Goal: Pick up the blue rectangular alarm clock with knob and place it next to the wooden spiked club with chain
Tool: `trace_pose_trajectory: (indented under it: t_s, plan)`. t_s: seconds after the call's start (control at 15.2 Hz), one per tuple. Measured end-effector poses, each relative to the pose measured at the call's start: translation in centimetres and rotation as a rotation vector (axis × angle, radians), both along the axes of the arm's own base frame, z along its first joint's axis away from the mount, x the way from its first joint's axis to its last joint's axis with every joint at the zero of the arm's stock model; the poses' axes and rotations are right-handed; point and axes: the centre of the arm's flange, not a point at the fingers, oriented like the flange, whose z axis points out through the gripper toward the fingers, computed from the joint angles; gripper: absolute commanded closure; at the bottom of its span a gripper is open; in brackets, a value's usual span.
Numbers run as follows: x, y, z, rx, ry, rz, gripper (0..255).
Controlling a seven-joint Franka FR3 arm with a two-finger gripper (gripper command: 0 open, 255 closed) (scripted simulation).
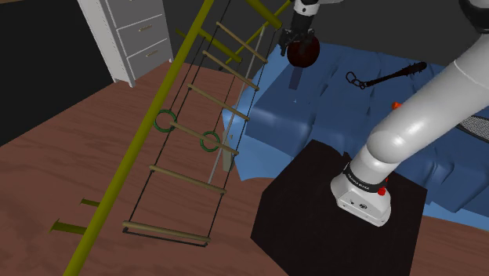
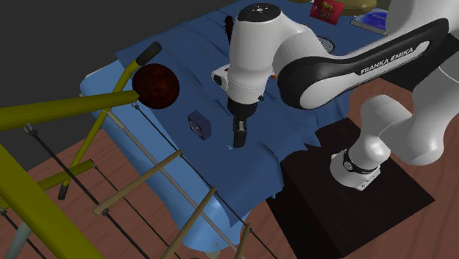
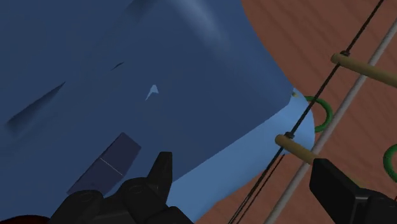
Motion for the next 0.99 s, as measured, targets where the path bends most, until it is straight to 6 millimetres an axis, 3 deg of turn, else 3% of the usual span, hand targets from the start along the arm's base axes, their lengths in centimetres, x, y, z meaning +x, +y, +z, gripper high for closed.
trace_pose_trajectory:
  t_s: [0.59, 0.99]
  plan:
    - [5.1, -8.9, -5.9, 0.015, 0.034, -0.218, 0]
    - [7.0, -16.0, -10.2, 0.024, 0.057, -0.364, 0]
